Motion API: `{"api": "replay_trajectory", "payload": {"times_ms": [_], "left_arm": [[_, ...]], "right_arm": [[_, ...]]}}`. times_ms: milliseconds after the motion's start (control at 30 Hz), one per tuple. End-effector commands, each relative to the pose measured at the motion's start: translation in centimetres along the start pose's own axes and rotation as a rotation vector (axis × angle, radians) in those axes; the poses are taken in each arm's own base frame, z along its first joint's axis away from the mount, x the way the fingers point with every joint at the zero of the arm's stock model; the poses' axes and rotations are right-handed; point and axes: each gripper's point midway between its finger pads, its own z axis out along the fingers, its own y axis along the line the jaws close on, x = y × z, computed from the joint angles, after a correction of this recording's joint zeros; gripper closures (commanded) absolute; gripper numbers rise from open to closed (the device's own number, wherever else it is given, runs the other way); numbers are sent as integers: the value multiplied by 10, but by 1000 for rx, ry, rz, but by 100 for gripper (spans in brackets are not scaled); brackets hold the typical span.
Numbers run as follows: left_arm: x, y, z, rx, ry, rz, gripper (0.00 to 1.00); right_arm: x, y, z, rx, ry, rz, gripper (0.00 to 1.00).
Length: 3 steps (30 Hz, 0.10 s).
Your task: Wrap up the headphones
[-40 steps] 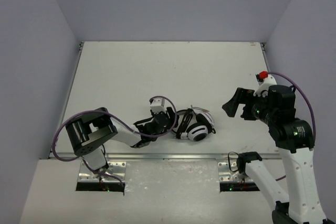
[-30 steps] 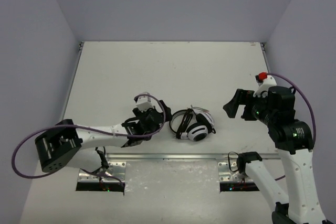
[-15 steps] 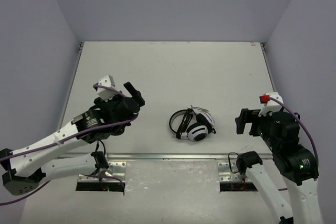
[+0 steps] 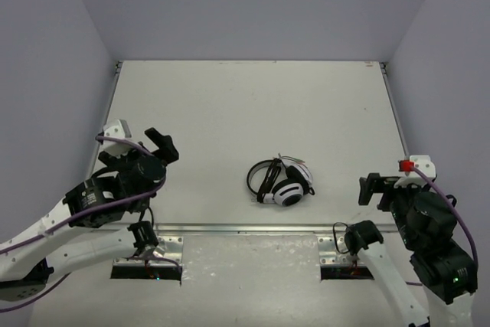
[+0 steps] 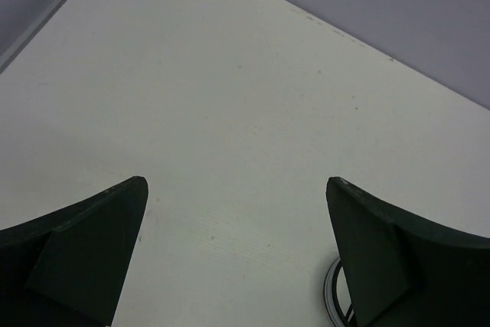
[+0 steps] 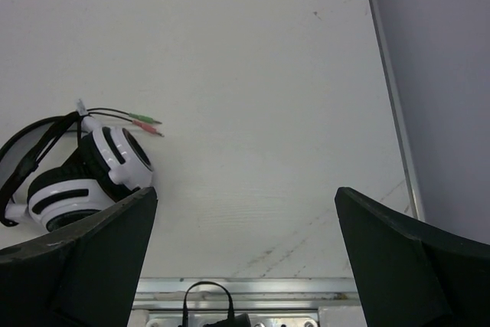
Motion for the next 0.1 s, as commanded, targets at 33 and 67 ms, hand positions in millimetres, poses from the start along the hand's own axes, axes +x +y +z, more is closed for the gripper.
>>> {"api": "replay_trajectory", "payload": {"times_ms": [33,67], "left_arm": [[-9,32,0,-108,-60,15,0],[-9,33,-1,-114,-64,-20,0]], "right_arm": [[-6,-8,4,52,-5,0,1],[-6,-8,4,53,-2,2,1]]}}
